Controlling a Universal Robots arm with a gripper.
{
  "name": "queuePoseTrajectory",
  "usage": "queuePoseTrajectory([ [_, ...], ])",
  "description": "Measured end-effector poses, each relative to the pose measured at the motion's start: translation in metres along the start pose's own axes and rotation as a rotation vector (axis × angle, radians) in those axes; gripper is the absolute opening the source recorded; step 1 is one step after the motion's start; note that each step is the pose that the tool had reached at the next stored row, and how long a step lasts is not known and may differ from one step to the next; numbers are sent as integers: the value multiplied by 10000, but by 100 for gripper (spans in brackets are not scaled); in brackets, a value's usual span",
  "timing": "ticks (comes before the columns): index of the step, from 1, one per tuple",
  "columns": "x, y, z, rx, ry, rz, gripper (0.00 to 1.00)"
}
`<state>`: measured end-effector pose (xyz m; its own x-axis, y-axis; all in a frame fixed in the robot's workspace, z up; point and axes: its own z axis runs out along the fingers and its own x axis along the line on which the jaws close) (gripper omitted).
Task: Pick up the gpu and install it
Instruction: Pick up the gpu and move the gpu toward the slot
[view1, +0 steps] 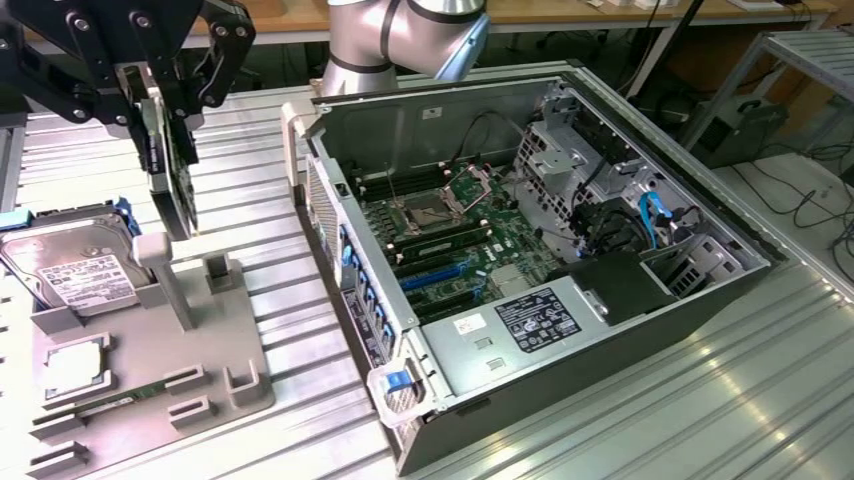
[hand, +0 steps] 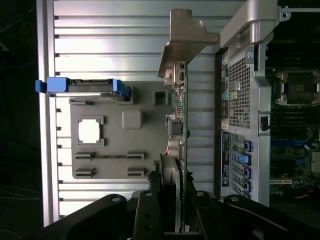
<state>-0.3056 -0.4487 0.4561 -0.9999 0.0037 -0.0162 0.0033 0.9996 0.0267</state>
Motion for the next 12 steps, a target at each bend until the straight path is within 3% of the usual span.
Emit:
queuePoseTrajectory([
  [12,-39,0,1,0,0,-1,27],
])
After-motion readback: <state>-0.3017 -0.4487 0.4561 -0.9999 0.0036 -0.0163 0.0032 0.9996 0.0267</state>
